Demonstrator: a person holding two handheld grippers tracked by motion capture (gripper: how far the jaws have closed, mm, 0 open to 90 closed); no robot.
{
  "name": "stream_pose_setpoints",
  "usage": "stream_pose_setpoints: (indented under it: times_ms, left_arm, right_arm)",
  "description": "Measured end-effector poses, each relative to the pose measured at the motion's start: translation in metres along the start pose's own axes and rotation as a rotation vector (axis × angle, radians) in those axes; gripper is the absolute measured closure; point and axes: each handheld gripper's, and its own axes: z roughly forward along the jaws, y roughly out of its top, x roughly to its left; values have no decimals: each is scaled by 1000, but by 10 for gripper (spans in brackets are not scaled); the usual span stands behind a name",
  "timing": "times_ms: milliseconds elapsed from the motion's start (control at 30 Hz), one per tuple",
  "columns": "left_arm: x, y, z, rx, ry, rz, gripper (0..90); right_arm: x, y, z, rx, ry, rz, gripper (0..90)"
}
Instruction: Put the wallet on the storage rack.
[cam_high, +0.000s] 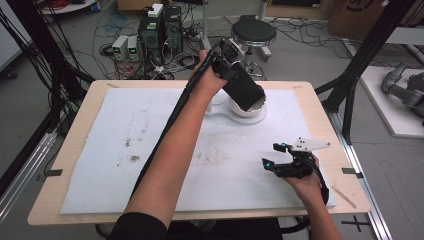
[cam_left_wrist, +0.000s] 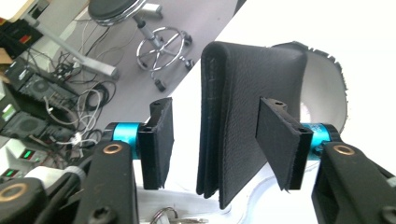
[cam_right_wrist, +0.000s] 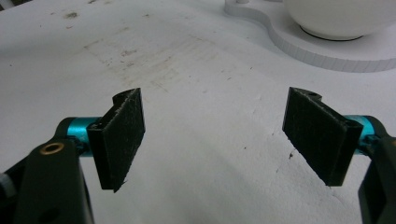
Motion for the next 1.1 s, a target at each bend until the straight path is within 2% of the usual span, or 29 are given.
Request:
stream_pose_setpoints:
  times_ms: [100, 233, 367, 600, 867, 933, 1100]
  left_arm:
    - [0, 1, -5, -32, -25, -21, 437]
    - [1, 2, -10, -50, -37, -30, 407]
    - [3, 0, -17, -99, -78, -69, 364]
    - [7, -6, -33, -163, -139, -104, 321]
    - [14, -33, -63, -278, -237, -147, 272]
    - [16, -45, -69, -295, -256, -155, 256]
    - [20, -73, -81, -317, -276, -175, 221]
  right_arm:
    - [0, 0, 0, -5, -2, -6, 217]
    - [0, 1, 0, -5, -2, -5, 216]
    - [0, 1, -1, -9, -15, -8, 213]
    - [-2, 1, -4, -23, -28, 7, 208]
    - [-3, 1, -5, -19, -33, 12, 203]
    - [-3, 1, -5, -17, -34, 10, 202]
    - [-4, 1, -5, -16, -43, 10, 202]
